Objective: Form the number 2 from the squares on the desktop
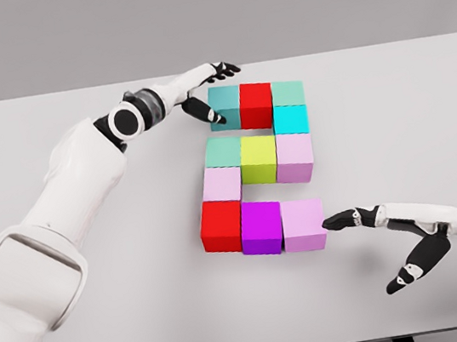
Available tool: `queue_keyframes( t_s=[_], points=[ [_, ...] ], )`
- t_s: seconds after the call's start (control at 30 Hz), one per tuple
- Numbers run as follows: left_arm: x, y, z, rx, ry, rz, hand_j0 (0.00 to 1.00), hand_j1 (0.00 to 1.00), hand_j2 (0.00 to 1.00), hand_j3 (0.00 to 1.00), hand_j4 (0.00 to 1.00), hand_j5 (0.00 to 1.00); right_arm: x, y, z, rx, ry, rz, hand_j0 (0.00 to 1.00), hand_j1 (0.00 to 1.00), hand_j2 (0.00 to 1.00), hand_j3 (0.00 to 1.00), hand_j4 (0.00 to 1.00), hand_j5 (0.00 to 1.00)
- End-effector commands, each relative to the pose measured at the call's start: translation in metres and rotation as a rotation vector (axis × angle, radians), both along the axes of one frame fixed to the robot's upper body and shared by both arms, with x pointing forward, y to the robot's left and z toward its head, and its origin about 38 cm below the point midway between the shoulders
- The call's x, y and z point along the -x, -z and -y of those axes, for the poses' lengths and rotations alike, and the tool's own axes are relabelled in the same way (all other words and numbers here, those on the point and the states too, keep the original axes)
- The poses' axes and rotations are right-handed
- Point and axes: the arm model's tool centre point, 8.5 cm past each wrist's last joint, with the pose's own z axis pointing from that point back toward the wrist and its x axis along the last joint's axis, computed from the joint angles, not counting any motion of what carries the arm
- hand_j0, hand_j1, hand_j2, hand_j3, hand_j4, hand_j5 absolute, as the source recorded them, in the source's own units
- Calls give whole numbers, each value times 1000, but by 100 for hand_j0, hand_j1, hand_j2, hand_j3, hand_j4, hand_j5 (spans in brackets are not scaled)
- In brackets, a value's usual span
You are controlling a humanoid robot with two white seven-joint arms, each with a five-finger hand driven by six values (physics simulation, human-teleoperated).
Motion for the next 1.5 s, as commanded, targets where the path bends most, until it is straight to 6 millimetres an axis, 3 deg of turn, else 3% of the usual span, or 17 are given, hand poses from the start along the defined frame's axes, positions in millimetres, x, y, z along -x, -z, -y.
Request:
queue_keyframes(
  t_s=[0.0, 0.43, 0.67, 0.73, 0.83, 0.93, 0.97, 1.03, 1.1, 1.23, 1.3, 1.47],
  points=[
    [-1, -1, -4, 9, -5, 5, 91, 91, 91, 91, 91, 91, -1, -2, -1, -7, 2, 0, 100, 100, 100, 100, 100, 100],
    [-3, 3, -29, 18, -68, 37, 91, 91, 91, 91, 91, 91, -3, -4, 2, -4, 10, 9, 100, 100, 100, 100, 100, 100],
    [-7, 4, -72, -21, -136, 36, 91, 91, 91, 91, 91, 91, -21, -21, 19, 9, 66, 73, 100, 100, 100, 100, 100, 100],
    [-8, 3, -75, -27, -140, 37, 91, 91, 91, 91, 91, 91, -22, -22, 21, 14, 70, 77, 100, 100, 100, 100, 100, 100],
    [-9, 3, -75, -29, -148, 33, 91, 91, 91, 91, 91, 91, -43, -58, 39, 15, 130, 188, 100, 100, 100, 100, 100, 100],
    [-9, 1, -68, -29, -139, 34, 91, 91, 91, 91, 91, 91, -76, -110, 85, 47, 275, 357, 100, 100, 100, 100, 100, 100],
    [-9, 1, -66, -29, -136, 33, 91, 91, 91, 91, 91, 91, -81, -131, 92, 55, 293, 423, 100, 100, 100, 100, 100, 100],
    [-9, 1, -58, -23, -126, 34, 91, 91, 91, 91, 91, 91, -84, -143, 96, 85, 307, 471, 100, 100, 100, 100, 100, 100],
    [-8, 0, -52, -19, -117, 34, 91, 91, 91, 91, 91, 91, -90, -170, 102, 250, 281, 652, 100, 100, 100, 100, 100, 100],
    [-9, 1, -50, -21, -122, 28, 91, 91, 91, 91, 91, 91, -94, -164, 118, 538, 259, 719, 100, 100, 100, 100, 100, 100],
    [-8, 1, -48, -19, -119, 26, 91, 91, 91, 91, 91, 91, -96, -159, 128, 557, 298, 685, 100, 100, 100, 100, 100, 100],
    [-8, 0, -45, -16, -114, 28, 91, 91, 91, 91, 91, 91, -96, -152, 117, 543, 265, 684, 100, 100, 100, 100, 100, 100]
  ],
)
